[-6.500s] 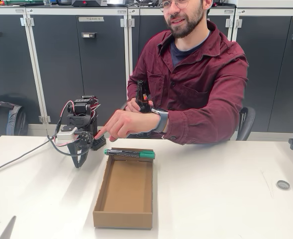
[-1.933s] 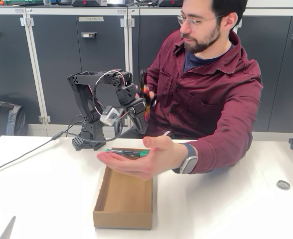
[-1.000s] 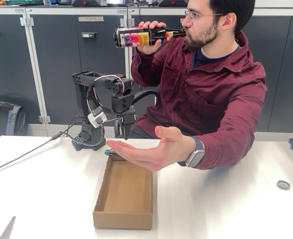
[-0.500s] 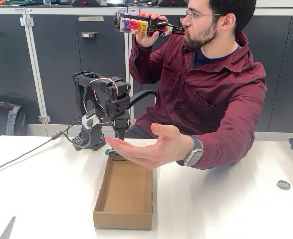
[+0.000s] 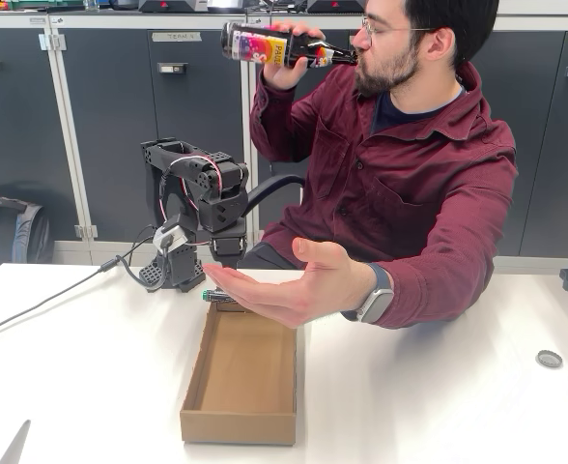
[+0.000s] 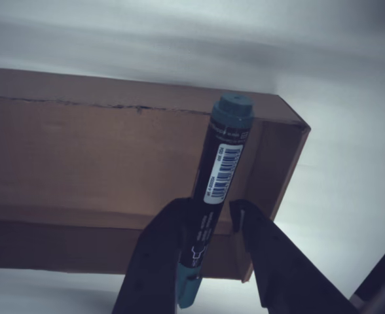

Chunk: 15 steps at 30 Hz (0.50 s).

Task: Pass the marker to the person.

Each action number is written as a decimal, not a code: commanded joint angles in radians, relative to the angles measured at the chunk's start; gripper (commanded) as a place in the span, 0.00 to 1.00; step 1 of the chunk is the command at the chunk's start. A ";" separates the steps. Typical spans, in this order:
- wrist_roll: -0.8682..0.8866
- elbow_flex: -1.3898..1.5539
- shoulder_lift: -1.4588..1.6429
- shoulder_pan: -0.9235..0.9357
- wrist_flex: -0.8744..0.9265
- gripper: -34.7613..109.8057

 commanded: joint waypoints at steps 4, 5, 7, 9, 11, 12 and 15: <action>0.009 -0.021 0.012 -0.017 0.006 0.34; 0.012 -0.021 0.012 -0.017 0.006 0.34; 0.012 -0.018 0.012 -0.018 0.006 0.34; 0.015 -0.012 0.009 -0.017 0.000 0.36; 0.015 0.000 0.008 -0.014 -0.012 0.36; 0.014 0.008 0.006 -0.012 -0.018 0.34; 0.014 0.014 0.006 -0.011 -0.026 0.34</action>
